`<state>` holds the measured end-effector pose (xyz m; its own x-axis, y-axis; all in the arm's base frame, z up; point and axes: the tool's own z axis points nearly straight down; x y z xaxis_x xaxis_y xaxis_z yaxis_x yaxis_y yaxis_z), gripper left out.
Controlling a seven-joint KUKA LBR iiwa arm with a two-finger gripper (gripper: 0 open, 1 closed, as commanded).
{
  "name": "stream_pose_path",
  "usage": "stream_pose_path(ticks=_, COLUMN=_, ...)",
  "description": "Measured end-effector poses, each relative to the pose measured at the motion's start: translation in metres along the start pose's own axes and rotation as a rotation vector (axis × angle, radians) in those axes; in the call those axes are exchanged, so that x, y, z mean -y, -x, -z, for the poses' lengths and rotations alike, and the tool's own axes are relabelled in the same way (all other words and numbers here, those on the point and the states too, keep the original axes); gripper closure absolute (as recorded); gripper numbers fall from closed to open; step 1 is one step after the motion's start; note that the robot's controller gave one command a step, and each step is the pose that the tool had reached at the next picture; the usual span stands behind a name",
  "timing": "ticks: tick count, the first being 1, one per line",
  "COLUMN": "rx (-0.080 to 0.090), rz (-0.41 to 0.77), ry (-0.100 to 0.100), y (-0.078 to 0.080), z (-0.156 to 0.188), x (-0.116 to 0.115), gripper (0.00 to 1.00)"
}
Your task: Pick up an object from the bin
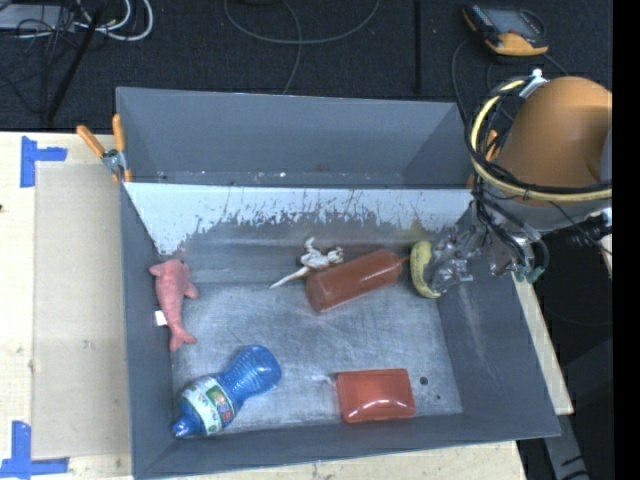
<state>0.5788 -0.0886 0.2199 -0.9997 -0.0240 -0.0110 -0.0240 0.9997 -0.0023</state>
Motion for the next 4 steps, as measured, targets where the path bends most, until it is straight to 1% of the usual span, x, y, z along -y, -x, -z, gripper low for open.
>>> stream_pose_path(ticks=1, rx=-0.006, rz=-0.05, ry=0.002, y=0.009, z=-0.06, x=-0.008, gripper=1.0)
stream_pose_path(ticks=2, rx=-0.018, rz=-0.088, ry=0.004, y=0.004, z=-0.094, x=-0.024, gripper=1.0)
stream_pose_path(ticks=3, rx=-0.016, rz=-0.082, ry=0.003, y=0.018, z=-0.036, x=-0.032, gripper=1.0)
stream_pose_path(ticks=4, rx=-0.012, rz=-0.078, ry=0.003, y=0.021, z=-0.021, x=-0.034, gripper=1.0)
